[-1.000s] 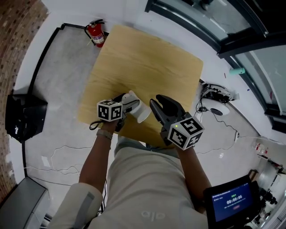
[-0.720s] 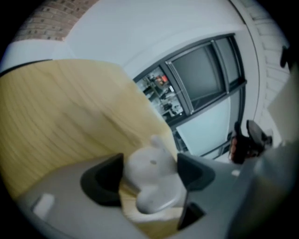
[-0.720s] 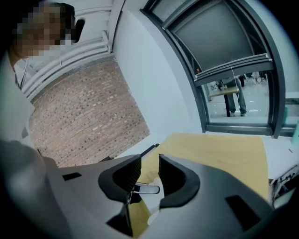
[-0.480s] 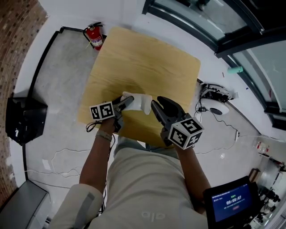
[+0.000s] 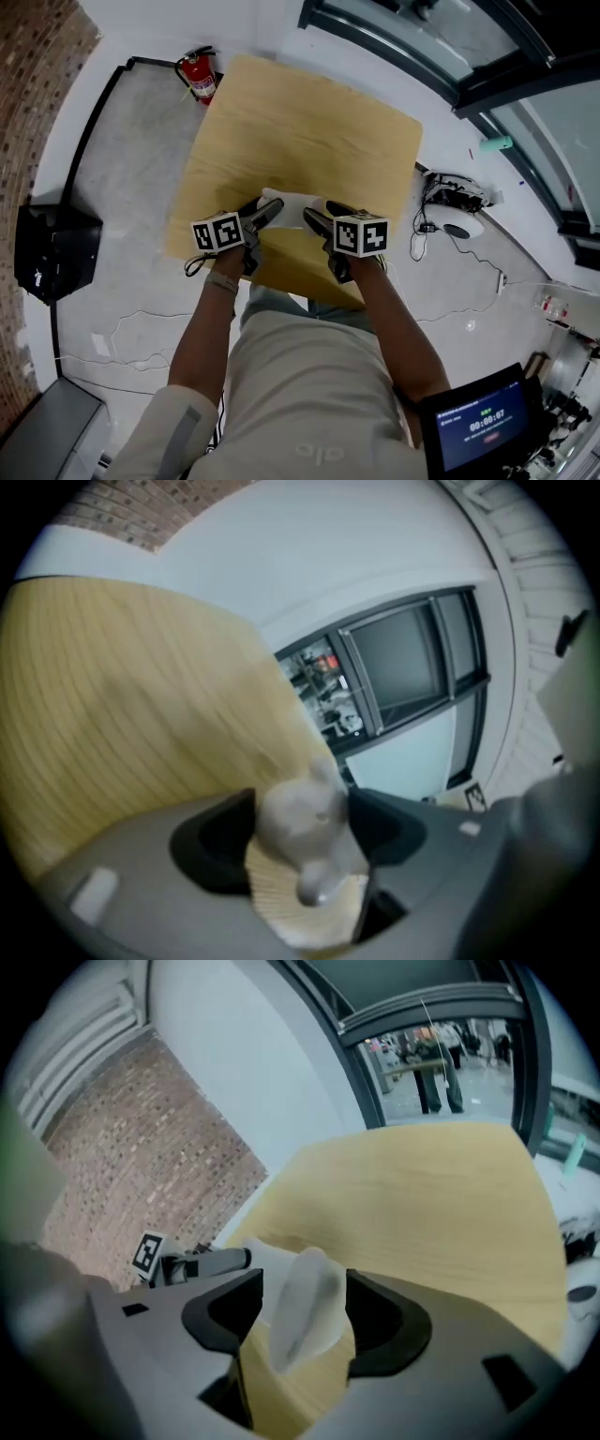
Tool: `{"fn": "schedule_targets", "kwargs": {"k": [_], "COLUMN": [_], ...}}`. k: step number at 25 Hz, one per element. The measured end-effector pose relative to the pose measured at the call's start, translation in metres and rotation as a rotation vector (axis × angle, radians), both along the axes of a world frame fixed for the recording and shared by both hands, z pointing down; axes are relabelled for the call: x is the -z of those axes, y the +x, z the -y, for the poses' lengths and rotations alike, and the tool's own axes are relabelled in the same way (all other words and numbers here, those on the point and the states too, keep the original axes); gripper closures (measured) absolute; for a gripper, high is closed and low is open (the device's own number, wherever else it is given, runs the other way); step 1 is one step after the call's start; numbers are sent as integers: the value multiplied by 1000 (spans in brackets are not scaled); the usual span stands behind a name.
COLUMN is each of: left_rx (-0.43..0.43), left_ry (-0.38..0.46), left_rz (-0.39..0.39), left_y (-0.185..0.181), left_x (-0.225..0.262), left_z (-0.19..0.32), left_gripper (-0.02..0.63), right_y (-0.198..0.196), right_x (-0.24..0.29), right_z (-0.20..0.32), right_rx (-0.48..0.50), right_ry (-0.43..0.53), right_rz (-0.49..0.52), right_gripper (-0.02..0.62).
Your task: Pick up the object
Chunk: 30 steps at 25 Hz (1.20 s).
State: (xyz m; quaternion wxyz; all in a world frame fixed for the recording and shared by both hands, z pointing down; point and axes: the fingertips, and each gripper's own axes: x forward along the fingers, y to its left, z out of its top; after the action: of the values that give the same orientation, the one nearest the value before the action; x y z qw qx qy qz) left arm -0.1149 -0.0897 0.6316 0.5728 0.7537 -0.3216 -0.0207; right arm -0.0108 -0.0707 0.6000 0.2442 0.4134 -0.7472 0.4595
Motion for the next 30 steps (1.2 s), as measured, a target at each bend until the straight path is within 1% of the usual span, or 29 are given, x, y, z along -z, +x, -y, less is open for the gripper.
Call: {"fn": "schedule_targets", "kwargs": {"k": [1, 2, 4, 7, 11, 12, 13, 14, 15, 16, 17, 19, 21, 23, 24, 27, 30], "left_rx": [10, 20, 30, 22, -24, -47, -82, -127, -170, -194, -193, -154, -130, -125, -124, -123, -150], "left_ry": [-3, -8, -35, -85, -66, -52, -39, -30, -25, -21, -13, 9, 27, 63, 94, 214, 360], "left_rz": [7, 13, 10, -13, -23, -27, -28, -25, -20, -17, -17, -31, -49, -43, -38, -24, 3], "left_y": [0, -1, -2, -5, -4, -2, 1, 3, 6, 6, 5, 2, 2, 2, 1, -2, -3], "left_x": [0, 0, -3, -6, -6, -5, -4, -3, -2, -2, -2, 0, 6, 18, 28, 72, 126], "left_z": [0, 0, 0, -1, -2, -3, -6, -11, -18, -22, -24, -21, -19, -17, -14, 2, 30], "left_gripper": [298, 299, 304, 301, 296, 293, 271, 264, 265, 275, 276, 283, 286, 287, 287, 287, 287], "right_y": [-7, -10, -12, -14, -13, -13, -12, -11, -11, -10, -10, -11, -12, -12, -13, -16, -15], "right_x": [-3, -7, -17, -21, -24, -24, -24, -23, -20, -17, -13, -6, -4, 5, 15, 59, 113], "right_z": [0, 0, 0, 0, 2, 2, 3, 2, 2, 3, 4, 7, 10, 13, 16, 29, 53], "right_rx": [-20, -39, -59, -64, -79, -82, -80, -74, -67, -60, -52, -34, -20, -15, -16, -29, -28], "right_ry": [-26, -43, -55, -66, -78, -75, -68, -58, -42, -21, 3, 44, 65, 101, 134, 262, 403], "right_rz": [18, 13, -32, -33, -2, 6, 12, 15, 17, 17, 14, 2, -1, 12, 22, 33, 17], "right_gripper": [337, 321, 319, 314, 316, 316, 318, 322, 327, 331, 334, 336, 336, 336, 336, 336, 336]}}
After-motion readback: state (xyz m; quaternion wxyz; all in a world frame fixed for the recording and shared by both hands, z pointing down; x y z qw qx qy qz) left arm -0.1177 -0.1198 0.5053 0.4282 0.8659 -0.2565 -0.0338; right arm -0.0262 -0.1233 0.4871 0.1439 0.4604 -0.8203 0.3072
